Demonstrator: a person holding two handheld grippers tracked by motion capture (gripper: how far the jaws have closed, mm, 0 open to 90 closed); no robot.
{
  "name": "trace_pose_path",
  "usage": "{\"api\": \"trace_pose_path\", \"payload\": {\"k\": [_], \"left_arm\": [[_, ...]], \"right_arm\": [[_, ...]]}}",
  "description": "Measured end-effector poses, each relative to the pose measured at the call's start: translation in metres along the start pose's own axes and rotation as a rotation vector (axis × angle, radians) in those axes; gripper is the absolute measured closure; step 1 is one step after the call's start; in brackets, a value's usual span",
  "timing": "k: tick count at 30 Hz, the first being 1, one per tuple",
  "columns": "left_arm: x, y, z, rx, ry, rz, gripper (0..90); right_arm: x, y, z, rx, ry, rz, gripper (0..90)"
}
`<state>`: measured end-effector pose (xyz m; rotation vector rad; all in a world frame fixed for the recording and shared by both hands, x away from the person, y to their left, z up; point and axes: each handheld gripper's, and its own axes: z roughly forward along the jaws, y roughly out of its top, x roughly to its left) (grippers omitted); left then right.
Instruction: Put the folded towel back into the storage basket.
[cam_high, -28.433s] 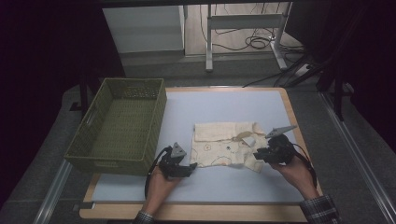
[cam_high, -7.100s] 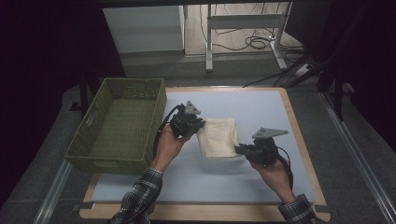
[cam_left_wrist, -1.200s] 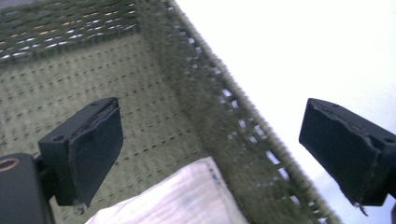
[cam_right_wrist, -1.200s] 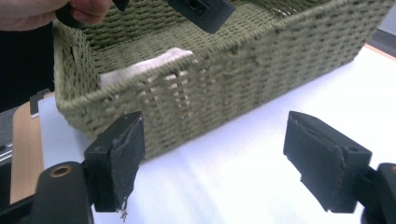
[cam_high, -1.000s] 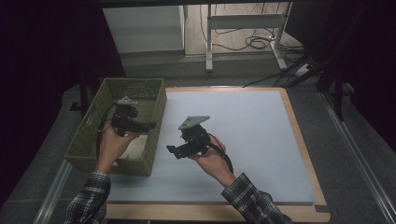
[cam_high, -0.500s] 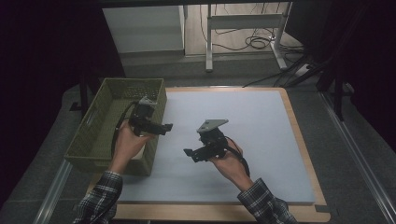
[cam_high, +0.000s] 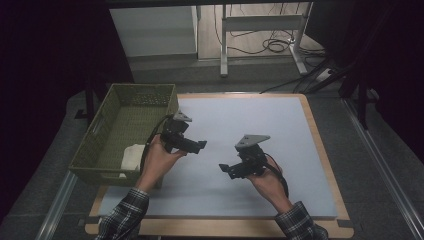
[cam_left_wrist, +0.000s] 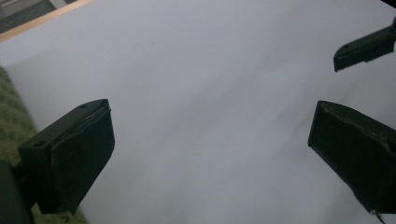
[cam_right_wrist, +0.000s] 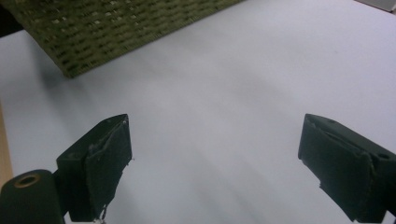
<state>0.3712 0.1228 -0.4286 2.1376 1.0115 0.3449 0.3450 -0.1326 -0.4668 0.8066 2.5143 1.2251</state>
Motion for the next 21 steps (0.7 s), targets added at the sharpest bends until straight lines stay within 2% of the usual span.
{"api": "trace_pose_path", "payload": {"k": [5,8,15,21], "left_arm": [[-0.020,-0.007,0.017,-0.007,-0.042,0.015,0.9],[-0.031,-0.014,0.027,-0.004,-0.046,0.035,0.8],[-0.047,-0.044,0.053,0.006,-0.080,0.030,0.9],[-0.056,-0.072,0.070,0.034,-0.047,0.049,0.8]], "right_arm": [[-0.007,-0.017,-0.013,0.003,-0.029,0.005,9.2],[-0.011,-0.028,-0.020,0.013,-0.043,0.008,8.2],[-0.022,-0.059,-0.031,0.022,-0.059,0.032,6.3],[-0.034,-0.085,-0.035,0.051,-0.098,0.049,5.7]]}}
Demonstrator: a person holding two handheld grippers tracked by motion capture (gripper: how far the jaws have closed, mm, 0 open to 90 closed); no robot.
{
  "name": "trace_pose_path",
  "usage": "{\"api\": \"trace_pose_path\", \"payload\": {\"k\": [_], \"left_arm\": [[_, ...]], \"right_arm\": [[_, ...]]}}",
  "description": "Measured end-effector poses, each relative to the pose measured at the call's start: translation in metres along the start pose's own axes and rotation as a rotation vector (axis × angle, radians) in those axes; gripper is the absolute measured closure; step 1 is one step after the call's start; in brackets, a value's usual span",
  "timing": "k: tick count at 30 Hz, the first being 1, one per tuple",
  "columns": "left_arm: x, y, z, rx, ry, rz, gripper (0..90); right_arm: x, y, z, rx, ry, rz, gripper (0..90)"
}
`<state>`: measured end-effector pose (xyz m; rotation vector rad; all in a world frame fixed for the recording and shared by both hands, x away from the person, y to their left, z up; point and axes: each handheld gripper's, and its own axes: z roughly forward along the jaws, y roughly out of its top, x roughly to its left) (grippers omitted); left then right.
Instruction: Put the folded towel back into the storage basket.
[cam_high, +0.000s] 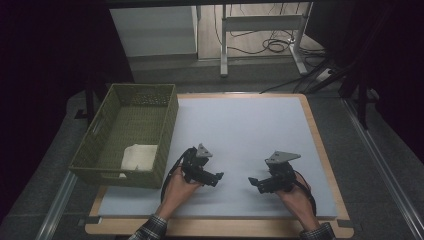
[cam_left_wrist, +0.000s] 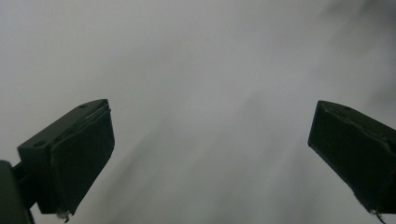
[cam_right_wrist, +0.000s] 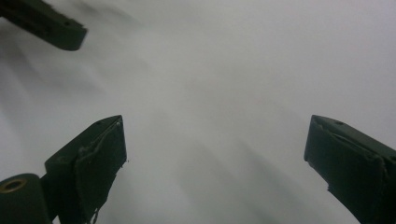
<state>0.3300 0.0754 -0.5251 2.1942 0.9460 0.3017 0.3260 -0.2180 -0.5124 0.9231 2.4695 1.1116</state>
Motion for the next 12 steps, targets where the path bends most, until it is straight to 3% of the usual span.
{"api": "trace_pose_path", "payload": {"k": [4,5,9,12], "left_arm": [[-0.001,-0.015,0.011,0.028,0.030,0.007,0.8],[-0.001,-0.017,0.012,0.015,0.026,0.008,0.0],[-0.001,-0.018,0.012,0.012,0.027,0.007,0.0],[-0.001,-0.018,0.012,0.009,0.025,0.005,0.0]], "right_arm": [[-0.005,-0.014,0.002,0.026,-0.026,0.003,5.7],[-0.005,-0.017,0.004,0.038,-0.032,-0.004,5.7],[-0.004,-0.022,0.007,0.065,-0.040,-0.036,5.2],[-0.004,-0.022,0.007,0.063,-0.039,-0.033,5.1]]}}
